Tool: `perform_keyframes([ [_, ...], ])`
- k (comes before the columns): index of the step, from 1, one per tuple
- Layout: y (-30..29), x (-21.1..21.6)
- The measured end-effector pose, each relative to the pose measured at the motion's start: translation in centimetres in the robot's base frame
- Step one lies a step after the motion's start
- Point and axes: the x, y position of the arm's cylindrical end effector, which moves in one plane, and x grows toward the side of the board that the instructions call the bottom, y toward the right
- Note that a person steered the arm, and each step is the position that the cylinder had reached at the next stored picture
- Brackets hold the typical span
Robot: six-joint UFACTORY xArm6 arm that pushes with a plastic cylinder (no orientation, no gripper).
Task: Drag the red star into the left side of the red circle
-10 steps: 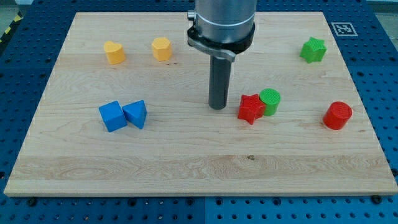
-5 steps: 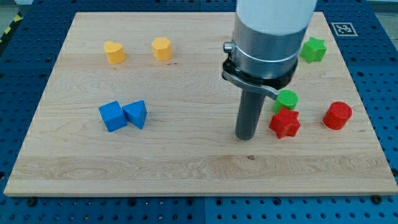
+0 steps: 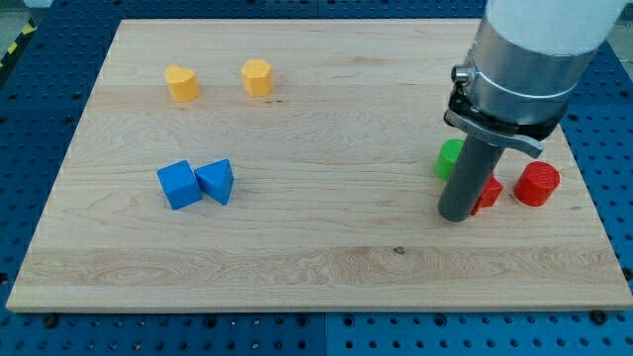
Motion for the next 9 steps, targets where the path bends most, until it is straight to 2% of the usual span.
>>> perform_keyframes([
  [1, -2.4, -0.3],
  [3, -2.3, -3.3],
  [5, 1.4, -3.1],
  [7, -0.8, 0.7],
  [8, 1.7, 1.0],
  [9, 3.6, -0.8],
])
